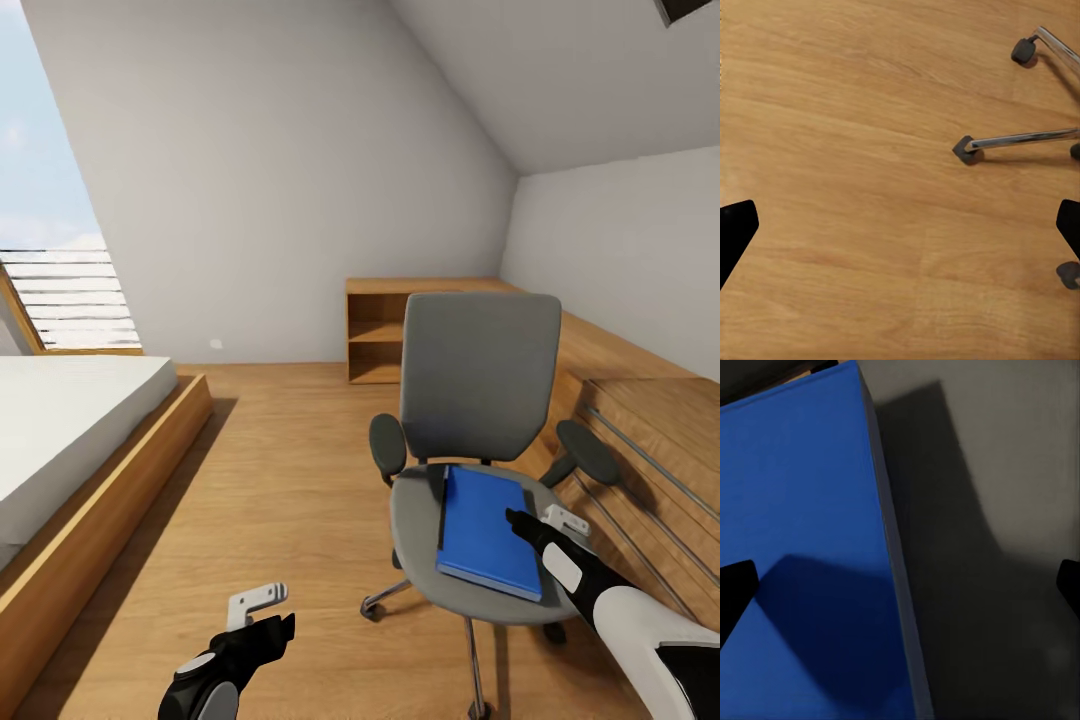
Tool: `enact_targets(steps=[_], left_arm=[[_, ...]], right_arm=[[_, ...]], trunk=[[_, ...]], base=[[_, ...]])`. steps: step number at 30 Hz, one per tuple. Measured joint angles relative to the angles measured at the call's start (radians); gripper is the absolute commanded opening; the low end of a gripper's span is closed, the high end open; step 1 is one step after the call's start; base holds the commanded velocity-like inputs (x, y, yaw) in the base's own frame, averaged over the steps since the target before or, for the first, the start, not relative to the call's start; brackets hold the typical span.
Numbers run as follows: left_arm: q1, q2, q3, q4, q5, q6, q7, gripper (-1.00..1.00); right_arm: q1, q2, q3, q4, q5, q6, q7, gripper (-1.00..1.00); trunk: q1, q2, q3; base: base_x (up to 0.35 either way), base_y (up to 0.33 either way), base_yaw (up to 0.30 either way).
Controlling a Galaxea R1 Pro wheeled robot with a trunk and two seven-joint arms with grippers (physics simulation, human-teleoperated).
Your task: In the bedroom, organize the workspace by keeping the computer under the desk, ensuring the monitor is on the desk, placing the keyboard on the desk next to the monitor, placing the mouse on the desk next to the keyboard, moving the folder from the swivel chair onto the desk next to the mouse, stacking the notebook on top of the folder with the pen on top of the notebook, and positioning the swivel chair next to the desk.
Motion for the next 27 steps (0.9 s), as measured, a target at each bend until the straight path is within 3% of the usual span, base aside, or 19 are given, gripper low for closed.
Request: enact_targets(steps=[20, 27], left_arm=[[0.0, 0.0, -0.001, 0.0, -0.001, 0.0, -0.001, 1.0], [0.0, 0.0, 0.0, 0.0, -0.001, 0.0, -0.001, 1.0]], right_arm=[[0.001, 0.0, 0.002, 0.029, -0.003, -0.001, -0.002, 1.0], [0.001, 0.0, 0.002, 0.029, -0.003, -0.001, -0.002, 1.0]], trunk=[[-0.069, 0.126, 0.056], [-0.069, 0.126, 0.056]], base=[[-0.001, 0.0, 0.0], [0.0, 0.0, 0.0]])
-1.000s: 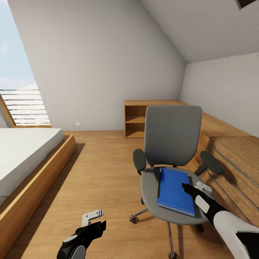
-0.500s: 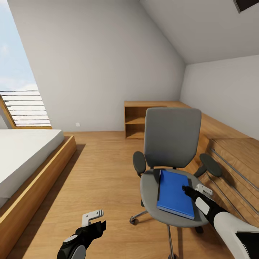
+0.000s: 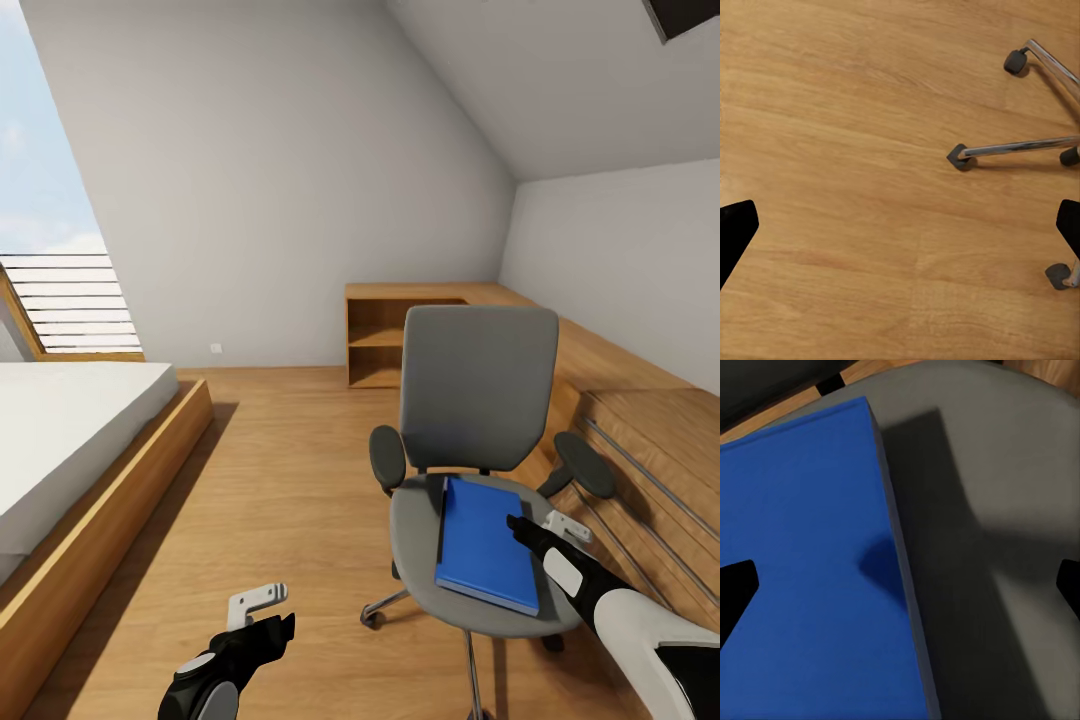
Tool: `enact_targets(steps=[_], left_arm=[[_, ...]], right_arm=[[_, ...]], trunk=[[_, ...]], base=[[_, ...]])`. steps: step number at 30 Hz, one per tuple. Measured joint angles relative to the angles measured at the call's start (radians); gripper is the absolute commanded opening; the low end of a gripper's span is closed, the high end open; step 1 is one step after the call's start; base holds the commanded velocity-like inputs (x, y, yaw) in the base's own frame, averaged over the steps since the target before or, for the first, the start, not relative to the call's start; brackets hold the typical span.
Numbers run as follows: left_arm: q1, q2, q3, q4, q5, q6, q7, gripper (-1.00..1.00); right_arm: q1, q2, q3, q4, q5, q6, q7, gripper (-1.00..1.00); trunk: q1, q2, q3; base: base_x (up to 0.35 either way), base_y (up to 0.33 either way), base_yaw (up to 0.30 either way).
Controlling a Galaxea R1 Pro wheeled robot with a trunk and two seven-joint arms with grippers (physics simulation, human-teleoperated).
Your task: In the bedroom, organize the workspace by keeping the computer under the desk, ensuring the monitor is on the desk, placing the keyboard on the desk next to the monitor, placing the mouse on the desk next to the keyboard, moving the folder from the swivel chair onto the desk next to the mouse, stacking the notebook on top of the folder with the pen on top of the notebook, and positioning the swivel chair next to the desk.
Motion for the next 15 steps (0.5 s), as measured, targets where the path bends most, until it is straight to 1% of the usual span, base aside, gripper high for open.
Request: enact_targets(steps=[5, 8, 11, 15], left_arm=[[0.0, 0.001, 0.0, 0.0, 0.001, -0.001, -0.001, 1.0], [0.0, 0.0, 0.0, 0.0, 0.001, -0.001, -0.001, 1.0], [0.0, 0.0, 0.0, 0.0, 0.002, -0.001, -0.002, 1.0], [0.0, 0.0, -0.001, 0.0, 0.001, -0.001, -0.002, 1.0]], right_arm=[[0.0, 0.0, 0.0, -0.001, 0.001, 0.0, 0.0, 1.0], [0.0, 0.0, 0.001, -0.015, 0.002, -0.001, 0.001, 1.0], [0.0, 0.0, 0.002, -0.05, 0.006, -0.001, 0.001, 1.0], [0.0, 0.001, 0.001, -0.068, 0.027, -0.001, 0.001, 1.0]], trunk=[[0.0, 0.0, 0.0], [0.0, 0.0, 0.0], [0.0, 0.0, 0.0], [0.0, 0.0, 0.0]], base=[[0.033, 0.0, 0.0], [0.211, 0.0, 0.0], [0.236, 0.0, 0.0], [0.1, 0.0, 0.0]])
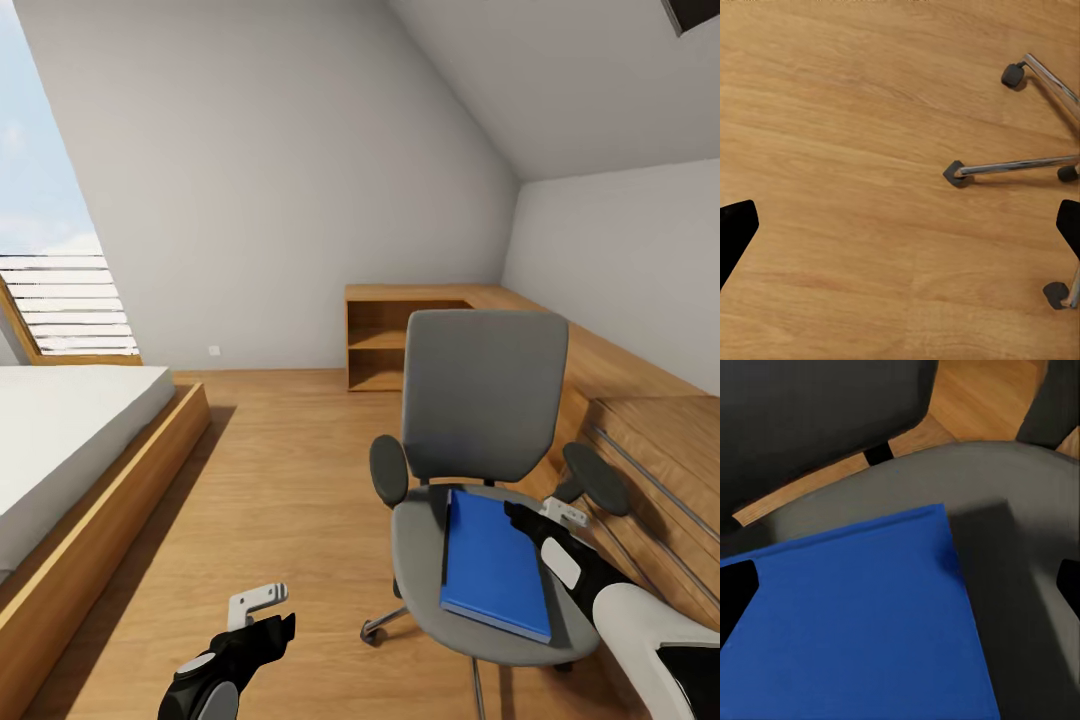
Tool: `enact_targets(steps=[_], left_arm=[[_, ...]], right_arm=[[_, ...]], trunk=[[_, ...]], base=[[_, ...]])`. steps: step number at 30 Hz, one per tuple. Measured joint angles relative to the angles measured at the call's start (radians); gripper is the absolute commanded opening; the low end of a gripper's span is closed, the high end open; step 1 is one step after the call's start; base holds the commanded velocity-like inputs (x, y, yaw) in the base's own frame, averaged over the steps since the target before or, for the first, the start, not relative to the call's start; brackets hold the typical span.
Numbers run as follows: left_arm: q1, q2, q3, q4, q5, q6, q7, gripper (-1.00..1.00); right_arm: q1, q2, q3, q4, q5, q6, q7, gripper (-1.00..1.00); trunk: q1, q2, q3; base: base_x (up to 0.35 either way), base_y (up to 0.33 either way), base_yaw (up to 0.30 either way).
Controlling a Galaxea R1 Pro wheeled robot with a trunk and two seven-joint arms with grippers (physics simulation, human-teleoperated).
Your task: In the bedroom, organize the workspace by keeping the computer under the desk, ensuring the monitor is on the desk, placing the keyboard on the desk next to the monitor, placing the mouse on the desk next to the keyboard, moving the folder from the swivel chair onto the desk next to the mouse, stacking the notebook on top of the folder with the pen on top of the notebook, and positioning the swivel chair next to the desk.
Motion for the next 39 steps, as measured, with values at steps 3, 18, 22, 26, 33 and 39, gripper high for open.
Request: enact_targets(steps=[3, 18, 22, 26, 33, 39], left_arm=[[0.0, 0.0, 0.0, 0.0, 0.0, 0.0, 0.0, 1.0], [0.0, 0.0, 0.0, 0.0, 0.001, 0.0, 0.001, 1.0], [0.0, 0.0, -0.002, 0.0, -0.001, 0.0, 0.002, 1.0], [0.0, 0.0, -0.002, 0.0, -0.001, 0.0, 0.002, 1.0], [0.0, 0.0, -0.002, 0.0, -0.002, 0.0, 0.002, 1.0], [0.0, 0.0, -0.002, -0.008, 0.0, 0.0, -0.003, 1.0]], right_arm=[[0.0, 0.001, 0.0, -0.003, 0.016, -0.001, -0.001, 1.0], [0.0, 0.0, -0.002, -0.005, 0.044, -0.044, 0.001, 1.0], [0.0, 0.0, -0.002, -0.005, 0.044, -0.051, 0.001, 1.0], [0.0, -0.001, -0.003, -0.005, 0.044, -0.052, 0.0, 1.0], [0.0, 0.0, -0.003, -0.002, 0.045, -0.051, -0.004, 1.0], [0.0, 0.001, -0.002, -0.002, 0.044, -0.05, -0.036, 1.0]], trunk=[[0.0, 0.0, 0.0], [0.0, 0.0, 0.0], [0.0, 0.0, 0.0], [0.0, 0.0, 0.0], [0.0, 0.0, 0.0], [0.0, 0.0, 0.0]], base=[[0.1, 0.0, 0.0], [0.059, 0.0, 0.0], [0.14, 0.0, 0.0], [0.24, 0.0, 0.0], [0.072, 0.0, 0.0], [0.007, 0.0, 0.0]])
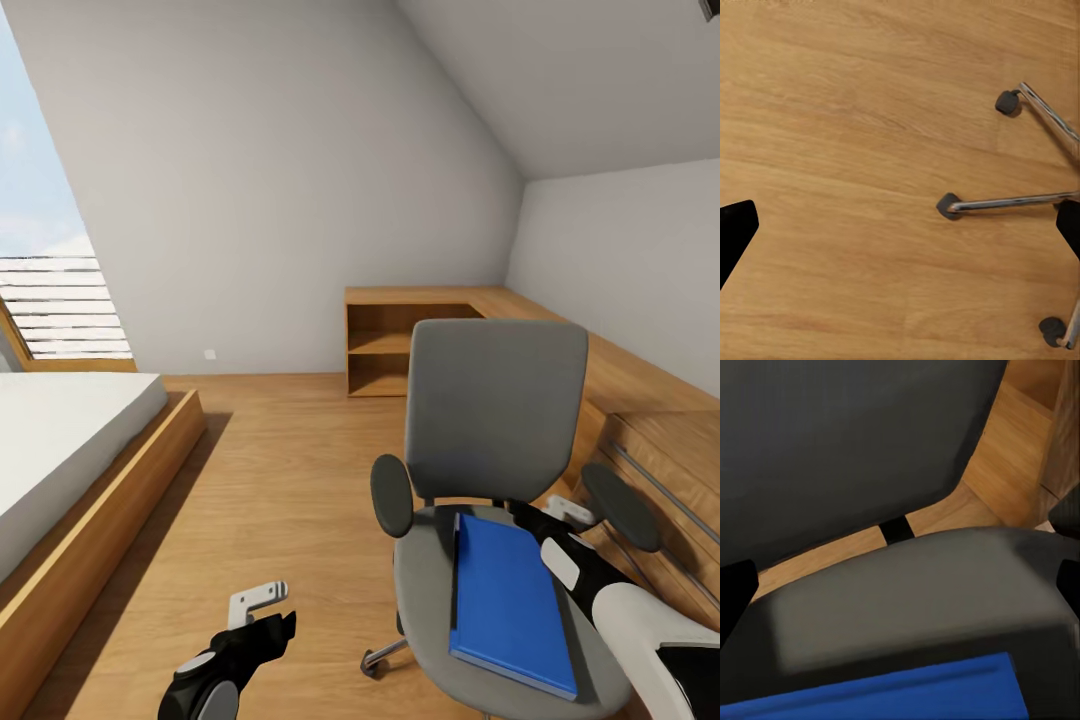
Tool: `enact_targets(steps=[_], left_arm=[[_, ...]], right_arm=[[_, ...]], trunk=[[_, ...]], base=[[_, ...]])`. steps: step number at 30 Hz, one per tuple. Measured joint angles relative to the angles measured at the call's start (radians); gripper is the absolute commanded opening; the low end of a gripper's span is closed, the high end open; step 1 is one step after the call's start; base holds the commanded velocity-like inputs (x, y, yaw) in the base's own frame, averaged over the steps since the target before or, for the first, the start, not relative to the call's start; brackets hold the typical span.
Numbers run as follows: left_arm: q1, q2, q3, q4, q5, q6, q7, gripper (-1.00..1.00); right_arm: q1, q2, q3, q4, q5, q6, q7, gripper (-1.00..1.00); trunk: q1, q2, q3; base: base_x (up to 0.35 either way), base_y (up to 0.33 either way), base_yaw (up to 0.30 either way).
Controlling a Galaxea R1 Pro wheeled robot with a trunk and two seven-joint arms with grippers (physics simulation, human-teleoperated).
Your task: In the bedroom, organize the workspace by keeping the computer under the desk, ensuring the monitor is on the desk, placing the keyboard on the desk next to the monitor, placing the mouse on the desk next to the keyboard, moving the folder from the swivel chair onto the desk next to the mouse, stacking the notebook on top of the folder with the pen on top of the notebook, and positioning the swivel chair next to the desk.
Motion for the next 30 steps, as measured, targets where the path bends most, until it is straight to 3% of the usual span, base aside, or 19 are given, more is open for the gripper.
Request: enact_targets(steps=[6, 19, 27, 30], left_arm=[[0.0, 0.0, 0.002, -0.016, 0.001, 0.0, 0.0, 1.0], [0.0, 0.0, 0.006, -0.022, 0.001, 0.0, 0.003, 1.0], [0.0, 0.0, 0.006, -0.02, 0.0, 0.001, 0.004, 1.0], [0.0, 0.0, 0.006, -0.019, 0.0, 0.001, 0.004, 1.0]], right_arm=[[0.0, 0.002, 0.001, -0.002, 0.004, 0.0, -0.039, 1.0], [0.0, 0.004, 0.002, -0.003, 0.032, 0.001, -0.052, 1.0], [0.0, 0.004, 0.002, -0.003, 0.033, 0.001, -0.052, 1.0], [0.0, 0.004, 0.002, -0.003, 0.033, 0.001, -0.052, 1.0]], trunk=[[0.0, 0.0, 0.0], [0.05, -0.091, -0.041], [0.05, -0.091, -0.041], [0.061, -0.112, -0.05]], base=[[0.001, 0.0, 0.0], [0.0, 0.0, 0.0], [0.0, 0.0, 0.0], [0.0, 0.0, 0.0]])
